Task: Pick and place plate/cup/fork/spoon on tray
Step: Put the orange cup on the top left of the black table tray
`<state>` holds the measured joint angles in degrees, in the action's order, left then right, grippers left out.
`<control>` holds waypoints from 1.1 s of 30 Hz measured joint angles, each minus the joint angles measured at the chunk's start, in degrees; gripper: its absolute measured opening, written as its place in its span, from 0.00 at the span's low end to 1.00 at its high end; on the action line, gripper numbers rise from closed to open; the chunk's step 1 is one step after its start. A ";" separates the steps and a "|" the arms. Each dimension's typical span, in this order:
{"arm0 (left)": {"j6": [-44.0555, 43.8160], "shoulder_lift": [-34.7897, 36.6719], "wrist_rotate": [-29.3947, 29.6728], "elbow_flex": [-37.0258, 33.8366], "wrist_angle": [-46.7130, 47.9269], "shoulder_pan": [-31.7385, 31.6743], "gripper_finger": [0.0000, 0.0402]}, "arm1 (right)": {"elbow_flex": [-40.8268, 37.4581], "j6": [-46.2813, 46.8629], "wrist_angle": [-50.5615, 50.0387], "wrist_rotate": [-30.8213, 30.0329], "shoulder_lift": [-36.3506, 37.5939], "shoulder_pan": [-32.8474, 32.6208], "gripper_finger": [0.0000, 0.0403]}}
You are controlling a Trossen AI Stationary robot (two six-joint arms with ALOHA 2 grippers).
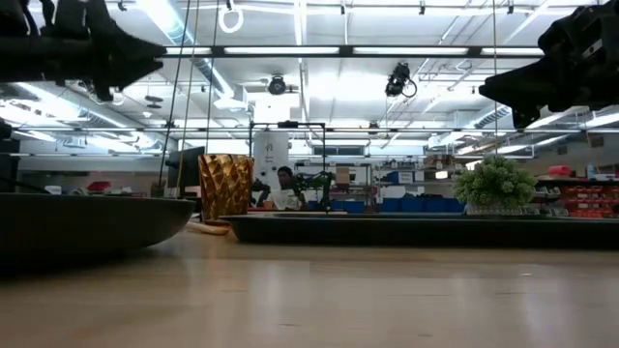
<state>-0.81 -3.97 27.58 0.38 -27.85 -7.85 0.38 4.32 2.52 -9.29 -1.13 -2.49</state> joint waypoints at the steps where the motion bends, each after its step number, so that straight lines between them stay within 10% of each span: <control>1: 0.00 -0.96 -1.27 0.00 -2.07 -0.32 0.48 | -0.02 0.01 0.02 0.00 0.00 0.00 0.22; 23: -14.94 -35.15 2.02 9.79 -4.40 -1.12 0.48 | -0.02 0.00 0.39 0.00 0.00 -0.01 0.22; 33: -19.58 -54.77 -3.72 31.26 25.25 -11.63 0.48 | 0.00 0.02 0.37 -0.01 0.00 0.00 0.22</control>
<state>-20.40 -58.74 23.87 31.64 -2.60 -19.47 0.38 4.34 2.90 -9.30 -1.13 -2.48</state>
